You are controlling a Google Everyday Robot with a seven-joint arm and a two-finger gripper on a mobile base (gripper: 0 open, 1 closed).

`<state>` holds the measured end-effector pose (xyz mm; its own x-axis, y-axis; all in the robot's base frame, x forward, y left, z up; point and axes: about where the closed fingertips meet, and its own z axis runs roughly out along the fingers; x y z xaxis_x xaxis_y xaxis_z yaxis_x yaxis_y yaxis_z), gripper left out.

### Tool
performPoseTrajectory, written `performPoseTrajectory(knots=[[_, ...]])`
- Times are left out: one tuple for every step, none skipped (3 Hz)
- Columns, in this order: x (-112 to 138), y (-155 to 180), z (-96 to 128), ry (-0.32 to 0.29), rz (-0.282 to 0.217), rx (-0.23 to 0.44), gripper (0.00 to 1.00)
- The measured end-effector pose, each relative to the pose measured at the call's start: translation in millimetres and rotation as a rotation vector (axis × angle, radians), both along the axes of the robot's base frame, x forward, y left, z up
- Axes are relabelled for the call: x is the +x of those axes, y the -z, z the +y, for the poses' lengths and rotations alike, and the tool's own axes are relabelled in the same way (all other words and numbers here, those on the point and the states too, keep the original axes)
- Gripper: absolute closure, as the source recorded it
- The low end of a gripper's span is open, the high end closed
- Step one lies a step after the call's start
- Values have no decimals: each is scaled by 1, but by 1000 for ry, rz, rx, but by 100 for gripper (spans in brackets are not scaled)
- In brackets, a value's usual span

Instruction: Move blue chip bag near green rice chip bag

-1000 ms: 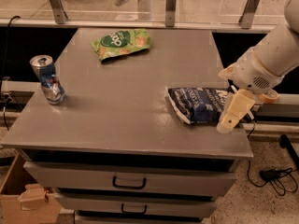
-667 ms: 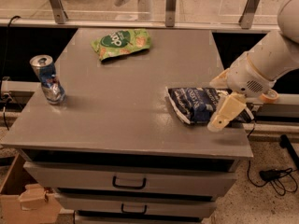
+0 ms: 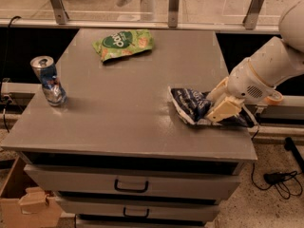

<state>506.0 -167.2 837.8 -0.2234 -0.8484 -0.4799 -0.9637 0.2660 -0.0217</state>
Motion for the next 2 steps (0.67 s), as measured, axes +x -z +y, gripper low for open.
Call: performPoseTrajectory(knots=[[0, -1, 0, 1, 0, 2, 88], [10, -47, -7, 10, -101, 36, 100]])
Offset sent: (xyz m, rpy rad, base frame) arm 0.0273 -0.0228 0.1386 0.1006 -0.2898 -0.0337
